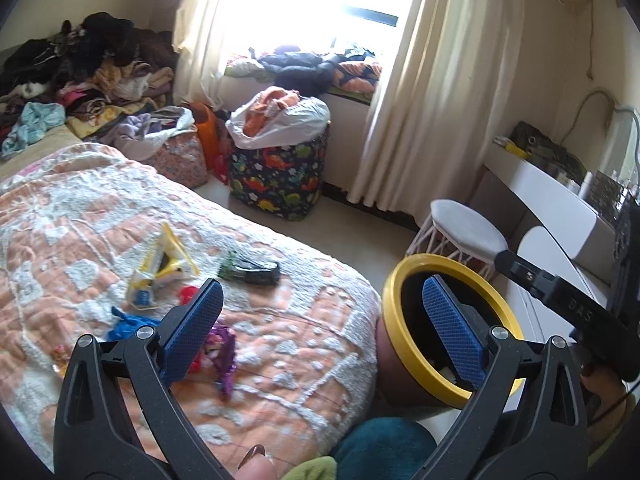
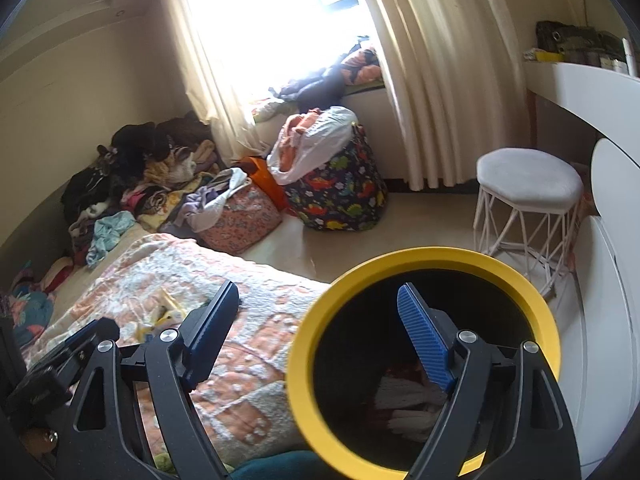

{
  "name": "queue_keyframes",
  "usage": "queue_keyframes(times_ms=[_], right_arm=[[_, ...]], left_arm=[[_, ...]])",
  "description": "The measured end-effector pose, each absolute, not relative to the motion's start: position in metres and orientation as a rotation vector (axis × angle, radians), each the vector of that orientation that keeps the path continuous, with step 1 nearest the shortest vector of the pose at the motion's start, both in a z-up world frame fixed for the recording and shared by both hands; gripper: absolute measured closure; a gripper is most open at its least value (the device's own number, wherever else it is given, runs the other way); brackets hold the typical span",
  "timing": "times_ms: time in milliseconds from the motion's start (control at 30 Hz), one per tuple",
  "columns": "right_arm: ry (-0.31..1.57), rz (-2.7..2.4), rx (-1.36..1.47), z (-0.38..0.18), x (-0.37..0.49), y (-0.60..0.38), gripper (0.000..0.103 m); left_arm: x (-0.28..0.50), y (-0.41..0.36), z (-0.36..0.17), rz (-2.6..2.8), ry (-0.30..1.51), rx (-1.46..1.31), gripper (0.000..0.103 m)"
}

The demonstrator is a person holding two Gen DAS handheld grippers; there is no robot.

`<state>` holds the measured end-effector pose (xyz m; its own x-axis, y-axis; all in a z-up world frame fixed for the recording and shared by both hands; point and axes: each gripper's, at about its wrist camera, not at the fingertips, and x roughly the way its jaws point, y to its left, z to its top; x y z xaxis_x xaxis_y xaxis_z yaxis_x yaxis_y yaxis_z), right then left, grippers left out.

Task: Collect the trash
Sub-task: 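Move both open tools back over the trash on the bed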

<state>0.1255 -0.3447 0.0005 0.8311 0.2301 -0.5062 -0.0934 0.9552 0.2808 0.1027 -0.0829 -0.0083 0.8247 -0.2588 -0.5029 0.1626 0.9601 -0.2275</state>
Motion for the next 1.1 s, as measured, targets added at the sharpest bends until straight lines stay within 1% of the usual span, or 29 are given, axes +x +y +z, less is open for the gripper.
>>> queue_keyframes(times_ms=[267,733,1100], right_arm=[[0.549,0.237,0.189,0.006,0.119,-0.314,0.023],[0.567,0.34,0.115,0.001,0.107,-0.27,0.023],[0.624,0.426,0.059,-0.012,0.102,-0.223,0.023]], left_arm=[[0.1,-0.057,-0.006,-0.167,0.536,-0.206,0.011],[0.102,-0.01,-0.013,-0.063,0.535,-0.271,0.011],[0.109,0.029,-0.027,0.002,0.561,-0.315,0.011]])
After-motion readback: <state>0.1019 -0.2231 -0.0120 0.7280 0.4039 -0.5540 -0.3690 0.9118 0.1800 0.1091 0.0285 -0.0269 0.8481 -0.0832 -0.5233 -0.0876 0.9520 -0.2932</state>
